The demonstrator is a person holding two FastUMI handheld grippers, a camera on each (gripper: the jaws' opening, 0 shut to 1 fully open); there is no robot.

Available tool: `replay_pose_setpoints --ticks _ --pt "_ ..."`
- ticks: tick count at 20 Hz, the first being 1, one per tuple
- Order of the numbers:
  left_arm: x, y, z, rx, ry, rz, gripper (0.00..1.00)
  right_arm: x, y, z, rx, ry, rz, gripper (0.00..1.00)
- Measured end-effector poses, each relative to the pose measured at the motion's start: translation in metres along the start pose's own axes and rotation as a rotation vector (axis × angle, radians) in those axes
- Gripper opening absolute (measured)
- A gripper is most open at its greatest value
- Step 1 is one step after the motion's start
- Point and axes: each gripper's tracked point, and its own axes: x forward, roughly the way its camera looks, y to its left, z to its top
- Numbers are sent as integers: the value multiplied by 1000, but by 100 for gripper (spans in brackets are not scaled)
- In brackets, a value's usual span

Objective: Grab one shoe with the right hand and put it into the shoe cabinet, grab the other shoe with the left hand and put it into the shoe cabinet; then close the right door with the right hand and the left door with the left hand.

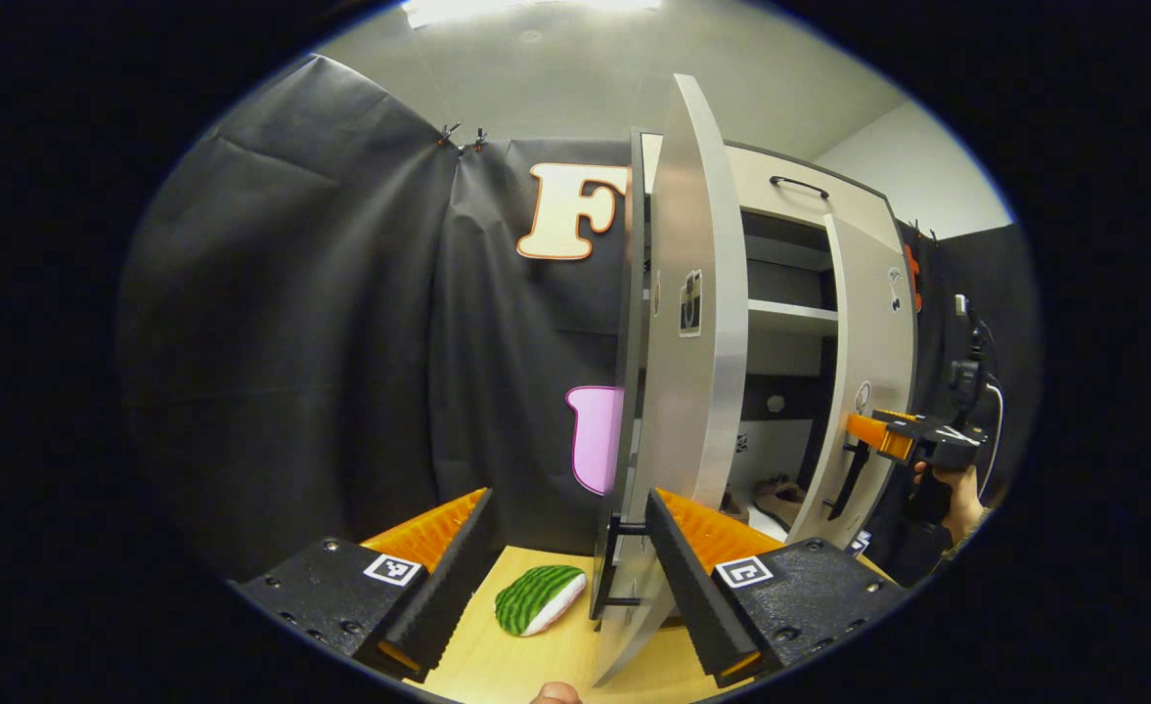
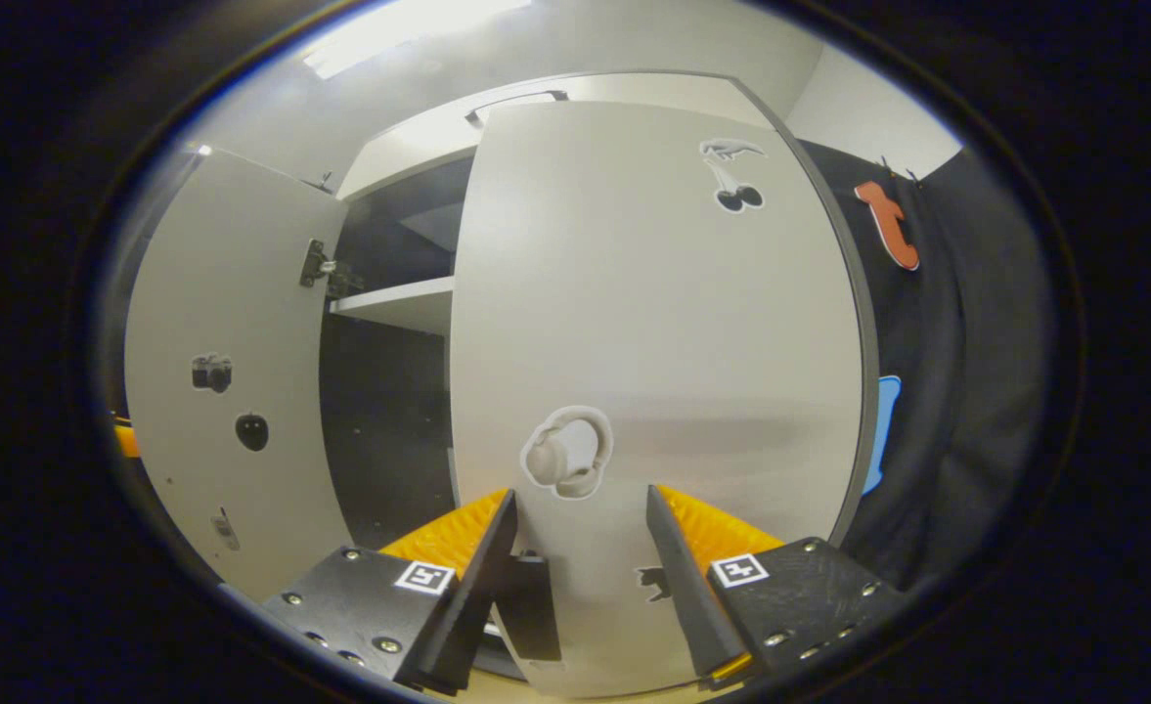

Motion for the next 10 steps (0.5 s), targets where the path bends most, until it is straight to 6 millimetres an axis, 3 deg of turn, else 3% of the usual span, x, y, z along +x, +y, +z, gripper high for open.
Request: replay_pose_setpoints --ticks 2,4,5,7,8,10 --pt "2 -2 1 12 -7 -24 94 3 1 -1 -6 -6 -20 81" --pt "5 -4 2 25 -6 -32 93 4 1 -2 -12 -8 -38 81" --pt "4 -5 2 33 -7 -35 88 7 0 -2 -14 -10 -44 75" --pt "3 -5 3 41 -13 -44 88 11 -1 -2 -16 -13 -52 81" --pt "3 -6 3 39 -15 -50 88 13 -2 -1 -16 -14 -52 76" --pt "3 -7 4 28 -17 -61 87 14 -2 -2 -9 -9 -48 76"
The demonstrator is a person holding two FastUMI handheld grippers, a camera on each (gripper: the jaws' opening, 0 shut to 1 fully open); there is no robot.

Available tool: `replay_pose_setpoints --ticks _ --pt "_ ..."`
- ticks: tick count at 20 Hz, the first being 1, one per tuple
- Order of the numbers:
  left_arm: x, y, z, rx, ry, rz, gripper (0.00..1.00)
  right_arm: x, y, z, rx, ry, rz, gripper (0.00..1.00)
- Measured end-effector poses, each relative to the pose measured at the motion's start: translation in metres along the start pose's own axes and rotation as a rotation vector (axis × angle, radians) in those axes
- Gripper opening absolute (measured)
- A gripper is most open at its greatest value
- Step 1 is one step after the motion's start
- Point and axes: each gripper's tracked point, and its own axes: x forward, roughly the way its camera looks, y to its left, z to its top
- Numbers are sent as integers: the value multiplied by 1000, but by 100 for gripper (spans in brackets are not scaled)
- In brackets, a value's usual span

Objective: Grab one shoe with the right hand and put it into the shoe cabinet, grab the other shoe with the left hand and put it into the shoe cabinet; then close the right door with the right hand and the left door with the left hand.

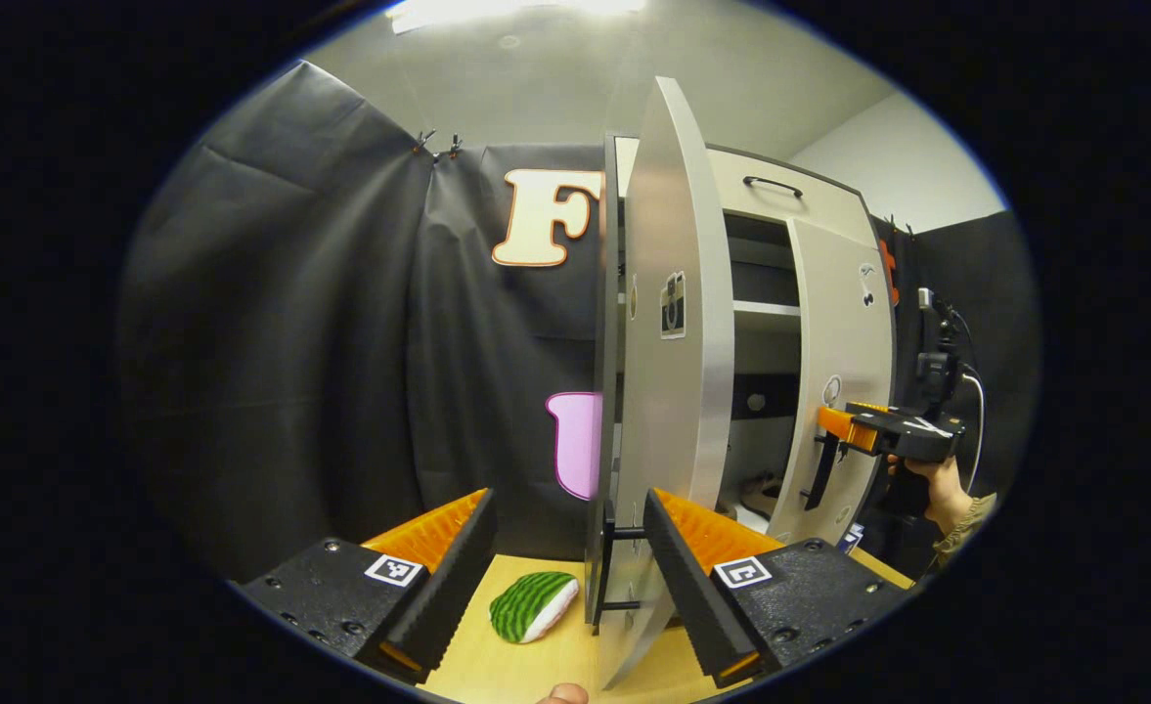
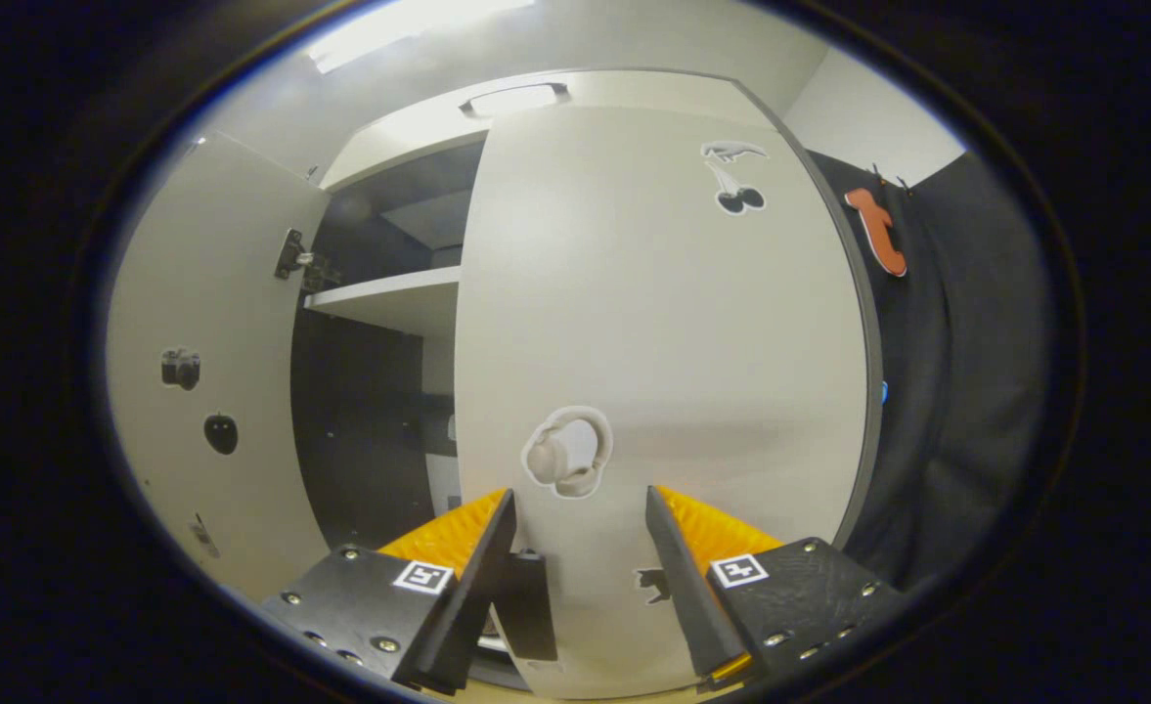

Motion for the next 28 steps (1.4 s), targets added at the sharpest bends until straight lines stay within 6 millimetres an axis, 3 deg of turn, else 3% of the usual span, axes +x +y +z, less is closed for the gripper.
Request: replay_pose_setpoints --ticks 1,2,4,6,7,10,11,12,16,17,18,28 --pt "1 -1 -1 -11 0 -6 92 -2 0 0 4 6 6 81" --pt "2 -3 -1 -23 3 -14 87 -5 0 0 7 11 9 81" --pt "6 -7 -1 -46 6 -46 92 -14 -3 2 5 7 8 82" --pt "20 -28 -1 -56 13 -86 92 -25 -9 6 -14 -3 3 82" --pt "24 -43 -2 -57 13 -105 87 -31 -13 9 -26 -11 -2 78" --pt "21 -70 -3 -51 12 -152 92 -47 -25 20 -52 -38 -17 82" --pt "23 -74 -3 -49 15 -167 86 -51 -31 23 -54 -41 -21 82" --pt "25 -80 -3 -51 16 -180 87 -55 -35 26 -52 -41 -23 78" --pt "35 -106 -5 -57 20 -213 96 -68 -54 33 -38 -41 -30 82" --pt "37 -112 -6 -63 21 -219 87 -70 -57 33 -34 -38 -29 82" --pt "40 -117 -6 -70 22 -224 91 -73 -60 34 -32 -35 -28 82" --pt "69 -164 -8 -79 8 -281 92 -91 -70 28 -5 -17 -9 82"
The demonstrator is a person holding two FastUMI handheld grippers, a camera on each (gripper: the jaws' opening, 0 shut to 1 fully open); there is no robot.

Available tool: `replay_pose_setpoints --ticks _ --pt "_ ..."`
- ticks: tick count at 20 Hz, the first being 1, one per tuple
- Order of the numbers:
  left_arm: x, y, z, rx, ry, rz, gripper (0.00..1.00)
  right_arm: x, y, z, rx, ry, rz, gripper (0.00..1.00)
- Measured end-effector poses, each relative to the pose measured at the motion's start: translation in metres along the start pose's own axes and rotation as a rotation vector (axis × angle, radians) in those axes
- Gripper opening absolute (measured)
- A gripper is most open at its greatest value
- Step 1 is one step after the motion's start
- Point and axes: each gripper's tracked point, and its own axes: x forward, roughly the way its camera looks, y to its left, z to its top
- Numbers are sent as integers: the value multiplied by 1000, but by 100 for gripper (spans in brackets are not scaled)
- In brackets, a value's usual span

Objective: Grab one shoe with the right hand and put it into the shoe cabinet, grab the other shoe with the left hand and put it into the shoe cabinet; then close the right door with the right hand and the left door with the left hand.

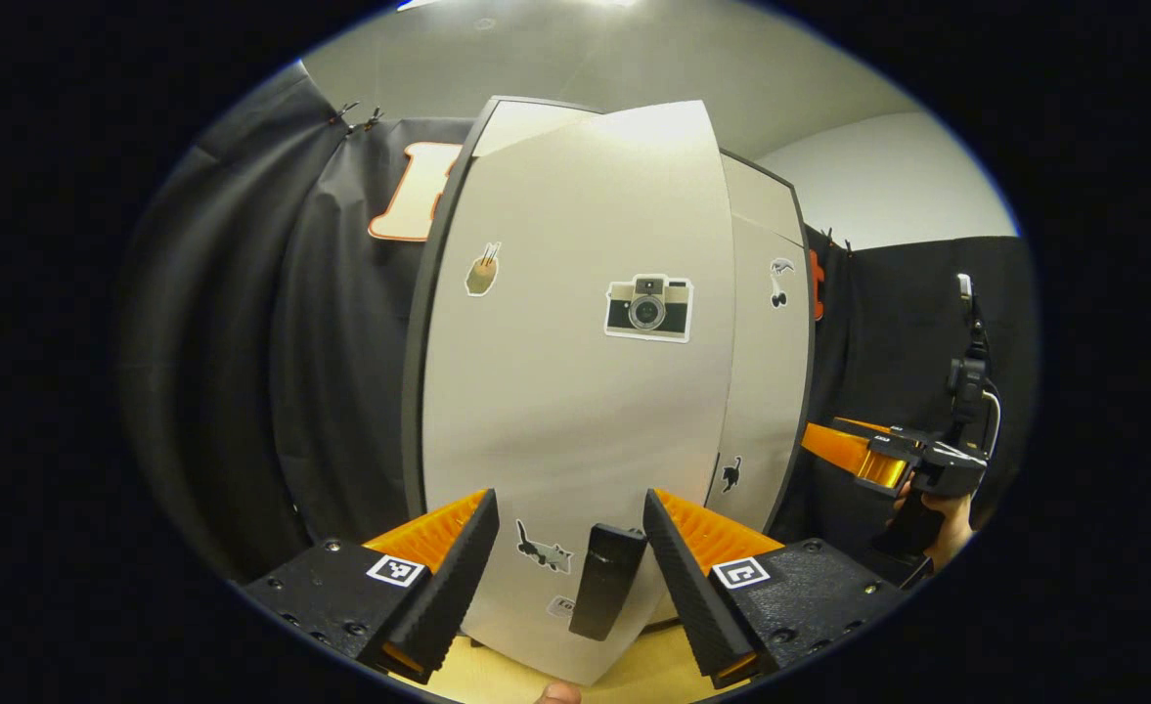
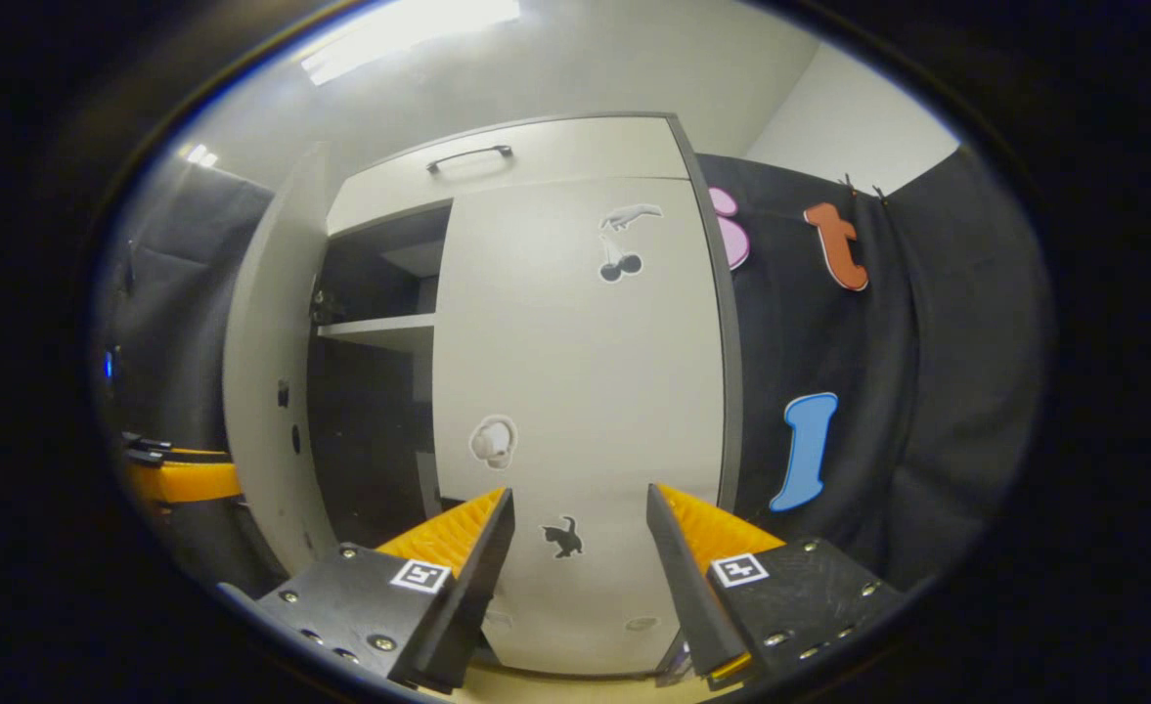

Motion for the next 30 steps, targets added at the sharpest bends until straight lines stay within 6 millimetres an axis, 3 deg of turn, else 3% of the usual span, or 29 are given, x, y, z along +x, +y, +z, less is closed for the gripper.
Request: replay_pose_setpoints --ticks 3,5,6,18,30 --pt "12 -7 -3 14 2 -5 95 -3 1 -1 12 4 10 82" --pt "20 -9 -4 25 4 -9 87 -5 1 -1 14 4 15 82" --pt "23 -11 -6 21 7 -16 93 -6 2 0 12 4 18 82" --pt "59 -31 -27 36 39 -42 93 -12 -11 -2 28 6 -3 82" --pt "90 -26 -29 62 44 35 93 -10 -2 -1 28 -3 -3 82"
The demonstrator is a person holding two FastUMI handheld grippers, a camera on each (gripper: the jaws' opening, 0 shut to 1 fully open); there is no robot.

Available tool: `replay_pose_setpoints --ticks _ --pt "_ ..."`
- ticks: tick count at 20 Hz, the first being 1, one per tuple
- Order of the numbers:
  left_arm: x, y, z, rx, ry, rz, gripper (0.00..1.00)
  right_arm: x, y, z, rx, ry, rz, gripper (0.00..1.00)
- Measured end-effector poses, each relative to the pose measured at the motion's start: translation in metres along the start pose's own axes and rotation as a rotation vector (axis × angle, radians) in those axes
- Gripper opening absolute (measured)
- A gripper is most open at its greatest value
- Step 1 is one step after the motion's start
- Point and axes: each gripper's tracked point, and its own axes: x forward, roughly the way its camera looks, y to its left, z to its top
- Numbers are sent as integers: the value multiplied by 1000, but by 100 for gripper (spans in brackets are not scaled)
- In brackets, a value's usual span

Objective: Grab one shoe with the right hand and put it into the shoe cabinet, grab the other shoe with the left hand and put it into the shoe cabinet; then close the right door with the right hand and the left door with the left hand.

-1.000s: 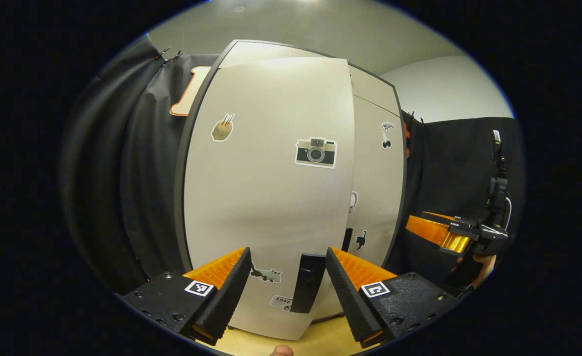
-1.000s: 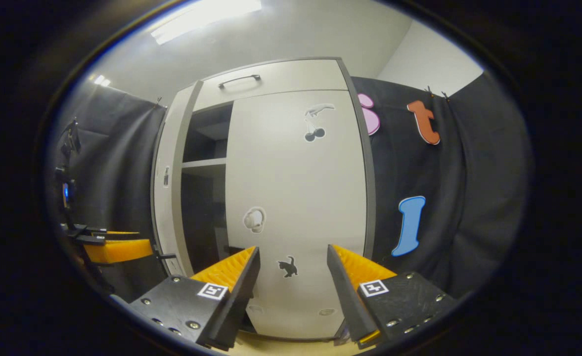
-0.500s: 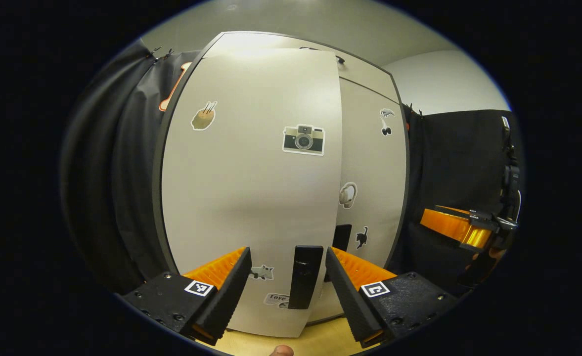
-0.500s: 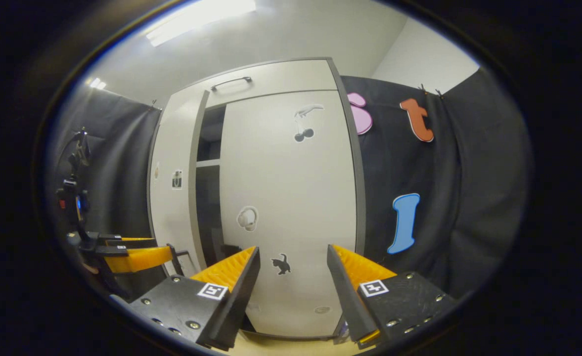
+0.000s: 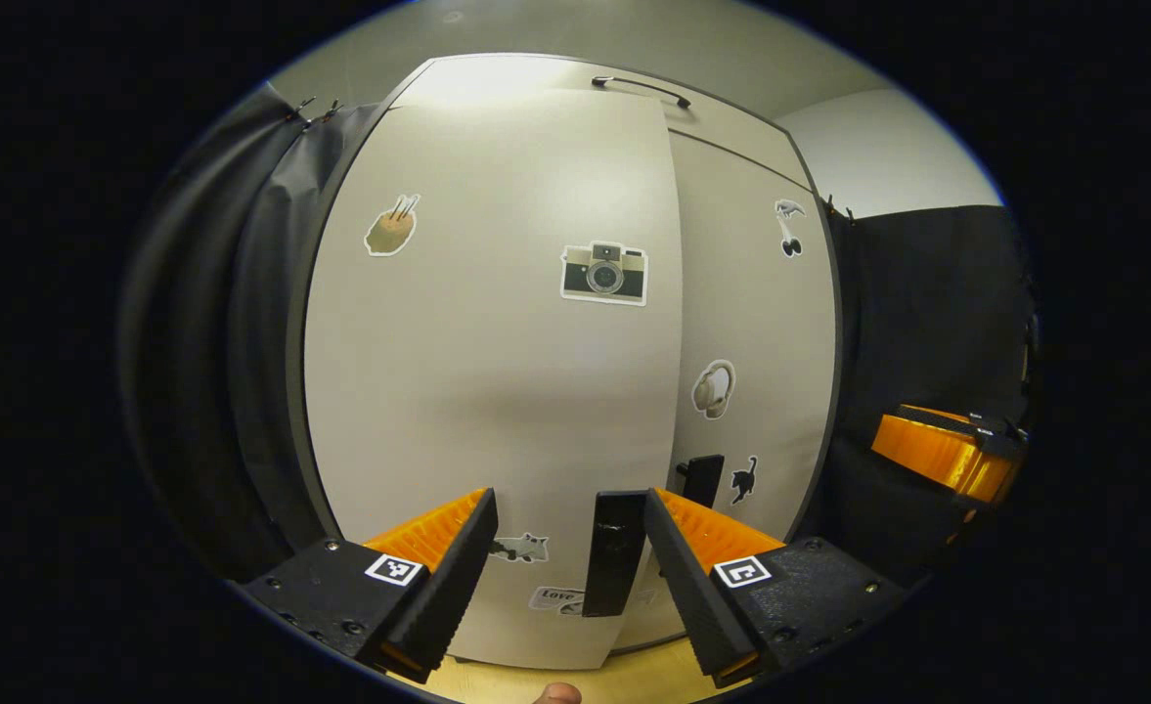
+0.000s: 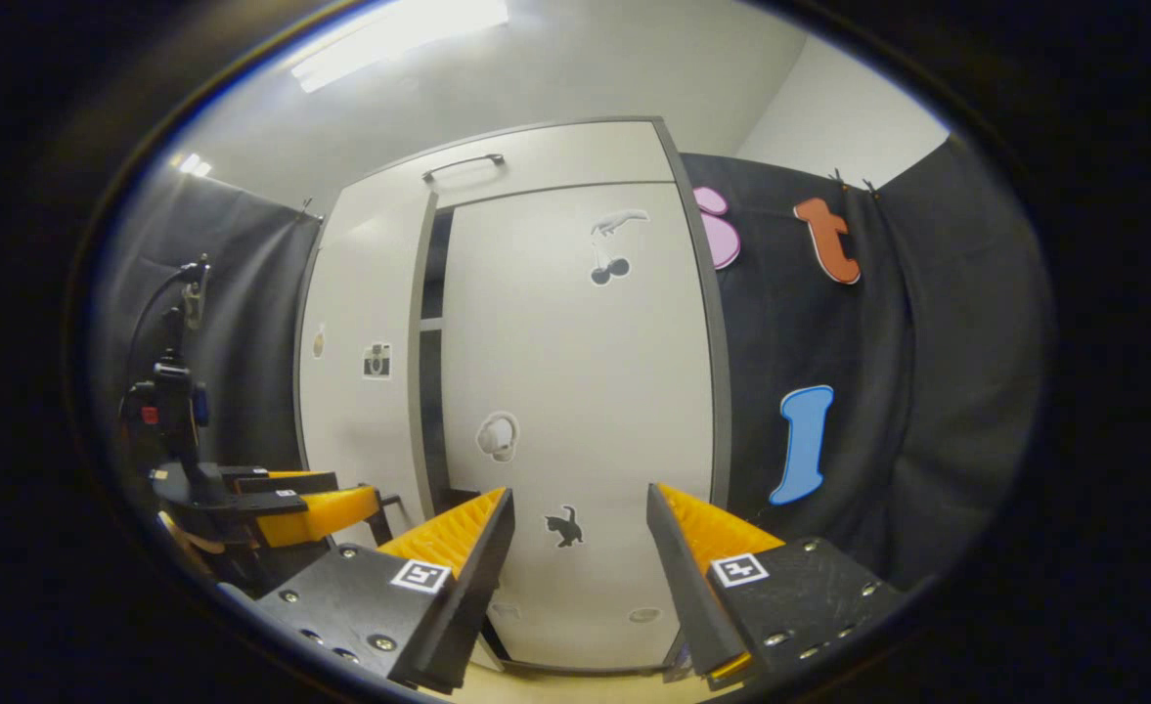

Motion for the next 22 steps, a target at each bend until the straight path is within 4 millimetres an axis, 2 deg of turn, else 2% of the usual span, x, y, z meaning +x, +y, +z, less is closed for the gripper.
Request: replay_pose_setpoints --ticks 5,8,10,12,13,15,17,21,22 --pt "1 -7 3 0 11 22 93 -1 3 6 1 -15 -22 82" --pt "-12 -7 14 24 12 73 92 -8 1 18 -2 -23 -62 82" --pt "-29 -11 26 38 -6 101 93 -19 1 31 2 -38 -79 81" --pt "-50 -15 43 53 -34 127 93 -33 3 45 13 -56 -86 96" --pt "-61 -16 50 64 -45 148 93 -41 5 52 22 -64 -80 97" --pt "-82 -21 65 76 -78 176 97 -58 9 67 42 -86 -66 97" --pt "-101 -31 73 78 -101 187 96 -74 12 77 45 -103 -47 97" --pt "-126 -54 79 85 -121 196 97 -97 8 86 40 -115 -31 97" --pt "-131 -61 79 87 -121 198 97 -100 4 84 32 -109 -31 92"
